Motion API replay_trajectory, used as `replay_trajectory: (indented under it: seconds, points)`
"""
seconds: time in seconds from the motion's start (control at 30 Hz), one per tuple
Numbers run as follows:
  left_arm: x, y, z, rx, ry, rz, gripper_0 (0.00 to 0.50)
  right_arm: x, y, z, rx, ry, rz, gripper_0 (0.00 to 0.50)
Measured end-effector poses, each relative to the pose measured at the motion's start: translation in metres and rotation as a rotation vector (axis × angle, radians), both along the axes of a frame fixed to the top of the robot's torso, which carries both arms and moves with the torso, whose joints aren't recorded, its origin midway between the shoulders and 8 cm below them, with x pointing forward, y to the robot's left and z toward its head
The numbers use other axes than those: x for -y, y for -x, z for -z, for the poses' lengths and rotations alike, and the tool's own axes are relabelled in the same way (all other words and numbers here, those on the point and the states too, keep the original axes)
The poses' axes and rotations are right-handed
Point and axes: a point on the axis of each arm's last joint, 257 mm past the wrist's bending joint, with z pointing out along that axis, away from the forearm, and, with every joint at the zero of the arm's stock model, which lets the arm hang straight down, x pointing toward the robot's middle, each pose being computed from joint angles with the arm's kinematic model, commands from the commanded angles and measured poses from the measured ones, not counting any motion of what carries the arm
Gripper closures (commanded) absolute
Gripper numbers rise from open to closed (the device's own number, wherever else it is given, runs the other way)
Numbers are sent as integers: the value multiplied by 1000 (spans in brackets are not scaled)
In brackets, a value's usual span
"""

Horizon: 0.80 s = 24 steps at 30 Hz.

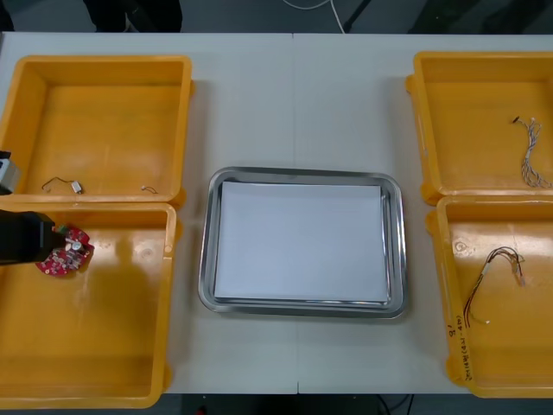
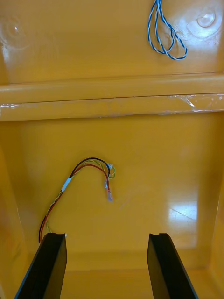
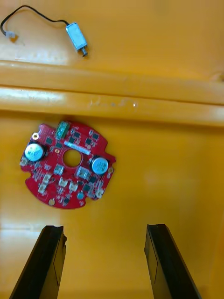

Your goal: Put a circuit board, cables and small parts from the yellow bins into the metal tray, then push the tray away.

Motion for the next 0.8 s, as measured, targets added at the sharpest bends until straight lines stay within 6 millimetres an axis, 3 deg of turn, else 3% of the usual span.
replay_trajectory:
  seconds: [0.4, 0.8]
  points:
    - [1, -29, 10, 15, 46, -16, 0, -8, 3, 8, 25, -9, -23, 0]
    - [-3, -39, 23, -1, 52, -34, 0, -4, 18, 43, 49, -6, -61, 0]
